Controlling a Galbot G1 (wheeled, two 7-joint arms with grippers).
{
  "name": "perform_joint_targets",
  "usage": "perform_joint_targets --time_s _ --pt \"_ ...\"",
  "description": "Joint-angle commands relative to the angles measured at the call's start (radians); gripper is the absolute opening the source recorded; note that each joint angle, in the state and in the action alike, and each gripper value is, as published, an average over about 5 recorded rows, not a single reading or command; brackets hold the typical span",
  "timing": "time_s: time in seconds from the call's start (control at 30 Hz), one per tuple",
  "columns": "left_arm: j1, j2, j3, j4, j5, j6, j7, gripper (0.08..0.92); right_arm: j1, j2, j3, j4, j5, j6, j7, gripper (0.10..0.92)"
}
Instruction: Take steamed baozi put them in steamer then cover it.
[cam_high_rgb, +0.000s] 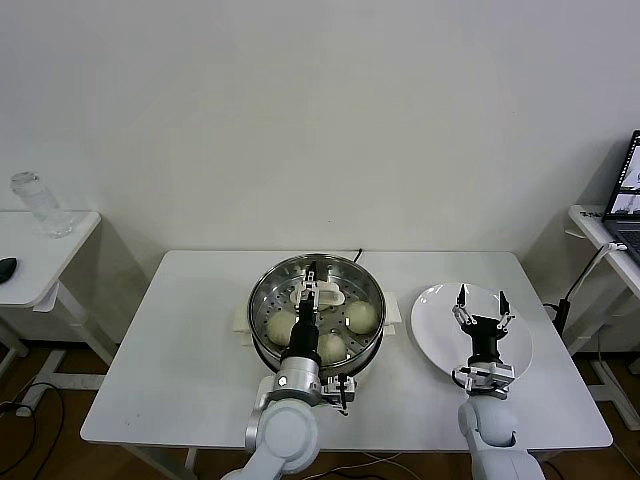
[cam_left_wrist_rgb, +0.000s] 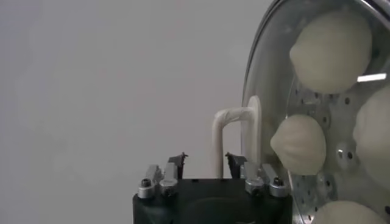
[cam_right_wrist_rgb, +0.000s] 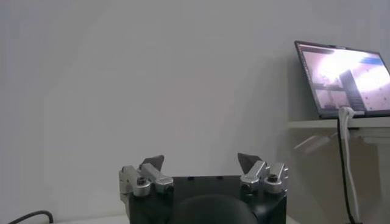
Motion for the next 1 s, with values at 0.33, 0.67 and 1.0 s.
perform_joint_targets --time_s 0.33,0.67,1.0 --pt "0.082 0.105 -0.009 -0.273 -0.252 -0.001 0.021 0.822 0.011 0.002 -0.004 -0.004 -0.004 -0.002 0.001 0.823" --pt "0.087 0.156 -0.247 -0.377 -0.834 -0.092 -0.121 0.823 -0.006 -0.035 -0.027 0.032 0.031 -0.059 0.001 0.823" --pt "0.144 0.148 -0.647 -0.134 -1.471 -0.432 -0.305 0.823 -0.051 -0.081 -0.048 0.101 0.149 -0.118 -0.046 0.823"
